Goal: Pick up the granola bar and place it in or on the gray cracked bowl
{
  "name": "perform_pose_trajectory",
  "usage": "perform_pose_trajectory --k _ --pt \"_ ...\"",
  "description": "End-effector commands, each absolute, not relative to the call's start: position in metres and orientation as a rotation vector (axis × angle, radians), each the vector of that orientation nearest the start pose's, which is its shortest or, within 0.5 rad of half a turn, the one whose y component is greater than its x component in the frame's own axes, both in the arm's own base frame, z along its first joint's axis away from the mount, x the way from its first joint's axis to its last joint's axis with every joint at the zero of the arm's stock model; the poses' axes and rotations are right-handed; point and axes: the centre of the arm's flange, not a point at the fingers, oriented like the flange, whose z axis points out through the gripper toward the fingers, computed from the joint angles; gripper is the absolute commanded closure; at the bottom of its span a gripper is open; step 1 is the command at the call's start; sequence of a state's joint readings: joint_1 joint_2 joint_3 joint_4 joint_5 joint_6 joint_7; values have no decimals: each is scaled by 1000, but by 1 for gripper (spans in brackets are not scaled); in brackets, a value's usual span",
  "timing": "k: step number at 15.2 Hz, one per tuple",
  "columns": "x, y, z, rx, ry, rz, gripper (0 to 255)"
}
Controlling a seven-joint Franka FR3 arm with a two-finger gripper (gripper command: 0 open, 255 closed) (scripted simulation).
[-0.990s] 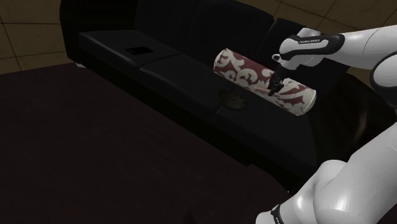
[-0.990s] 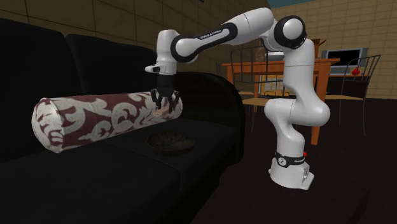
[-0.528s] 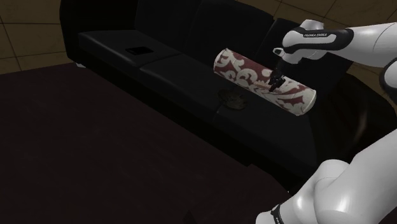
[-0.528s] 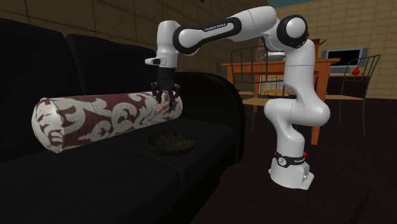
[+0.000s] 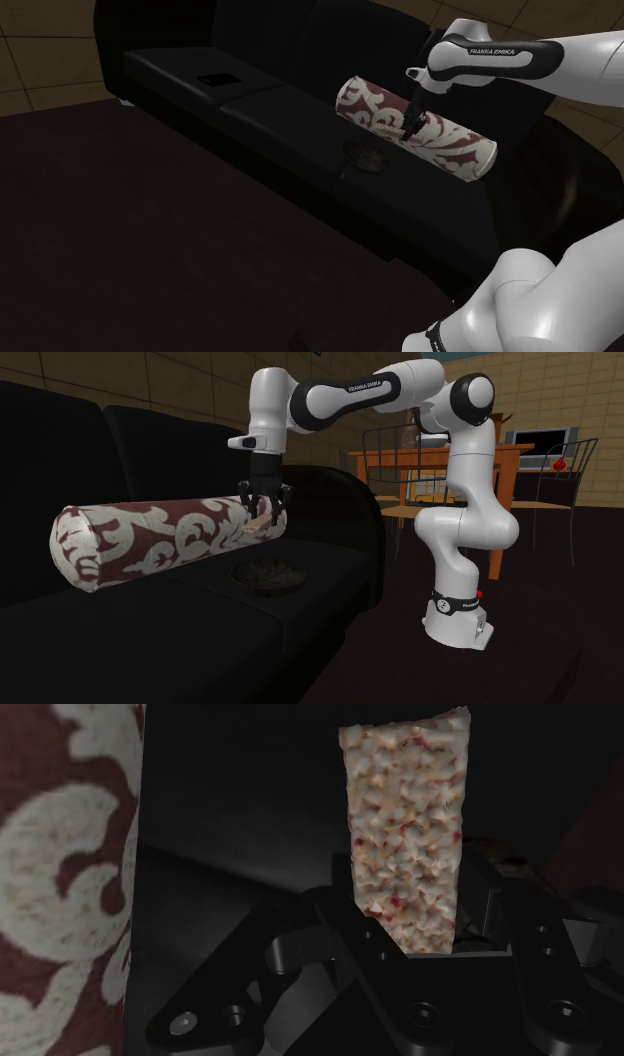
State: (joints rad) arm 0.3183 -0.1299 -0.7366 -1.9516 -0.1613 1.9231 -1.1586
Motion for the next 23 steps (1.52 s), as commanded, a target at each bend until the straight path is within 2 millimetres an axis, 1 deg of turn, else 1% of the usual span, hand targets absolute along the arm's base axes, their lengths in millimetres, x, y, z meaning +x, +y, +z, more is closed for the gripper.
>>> perform_pose_trajectory --k 1,5,6,21,23 --pt "488 -219 527 -2989 -1245 -4 255" --pt "503 -168 529 -2989 -1245 -4 255" --pt "508 -152 529 -2989 -1245 -4 255" --pt "508 -152 451 -2989 -1245 -4 255" --pt "508 -152 451 -2989 -1245 -4 255"
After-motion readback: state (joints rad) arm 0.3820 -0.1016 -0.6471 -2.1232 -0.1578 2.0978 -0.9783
